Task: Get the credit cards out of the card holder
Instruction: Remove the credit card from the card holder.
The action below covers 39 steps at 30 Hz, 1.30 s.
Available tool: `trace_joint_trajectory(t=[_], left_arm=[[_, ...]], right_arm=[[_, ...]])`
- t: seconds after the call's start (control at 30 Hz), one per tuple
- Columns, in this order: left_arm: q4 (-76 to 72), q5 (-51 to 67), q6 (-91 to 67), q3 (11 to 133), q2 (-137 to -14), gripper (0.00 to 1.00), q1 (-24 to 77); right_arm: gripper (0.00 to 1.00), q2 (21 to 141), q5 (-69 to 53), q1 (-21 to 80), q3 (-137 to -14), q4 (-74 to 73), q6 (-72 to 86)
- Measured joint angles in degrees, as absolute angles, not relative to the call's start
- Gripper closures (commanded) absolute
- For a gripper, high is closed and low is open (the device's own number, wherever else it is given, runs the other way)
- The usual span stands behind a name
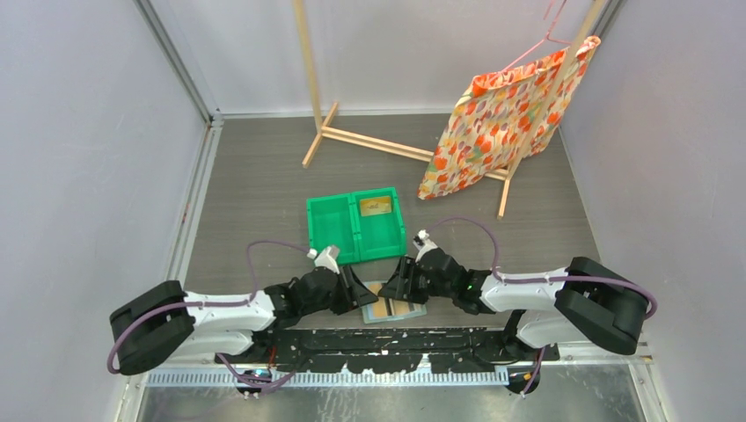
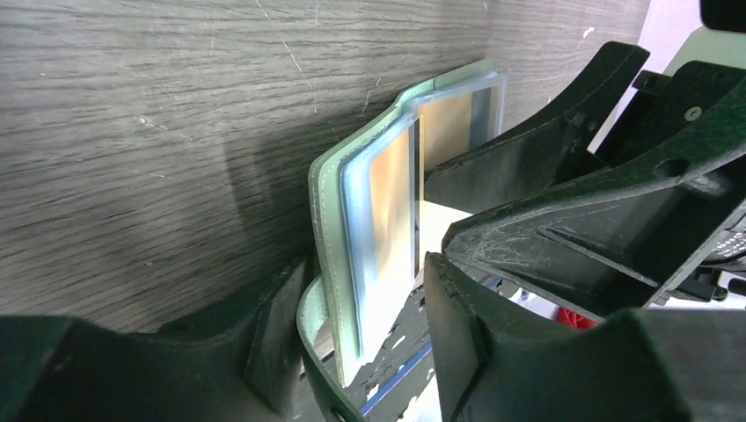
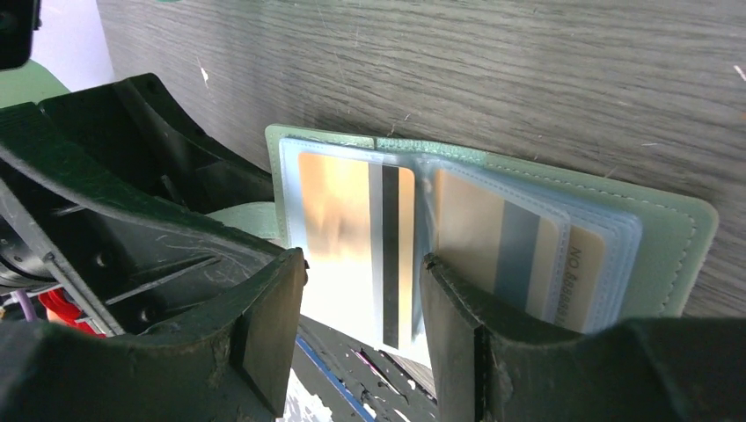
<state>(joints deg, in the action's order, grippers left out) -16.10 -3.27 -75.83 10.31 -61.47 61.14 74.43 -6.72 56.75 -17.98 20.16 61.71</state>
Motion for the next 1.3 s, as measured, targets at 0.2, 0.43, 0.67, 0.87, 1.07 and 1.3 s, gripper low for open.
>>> trace_joint_trajectory(t=[0.2,0.43,0.67,0.87,1.07,1.3], left_arm=[[-19.5,-2.3,-75.9,10.6,-66.0,0.75,61.1],[-22.5,-1.9,-76.4,10.8,-67.3,0.99,61.1],[-23.3,-2.3,-77.2,9.6,-63.6,0.99,61.1],[-21.5,-3.7,-77.3,5.3,-52.9,0.99,61.1],[-17.4,-5.3,-77.3,2.4,-38.1,0.99,61.1],[-8.9,-6.7,-77.6,0.8,-20.8,0.99,61.1]], right_arm=[[0.43,74.4,-6.8,56.6,-17.8,20.5,61.9],[0.43,74.3,-6.7,56.4,-17.8,20.1,61.9],[0.43,74.1,-8.9,54.6,-15.6,23.9,64.0],[0.43,71.1,-10.4,53.9,-13.9,25.9,65.8],[0.42,65.3,-11.1,53.8,-13.1,26.7,67.5],[0.42,63.3,-13.0,53.5,-13.1,31.6,70.3]])
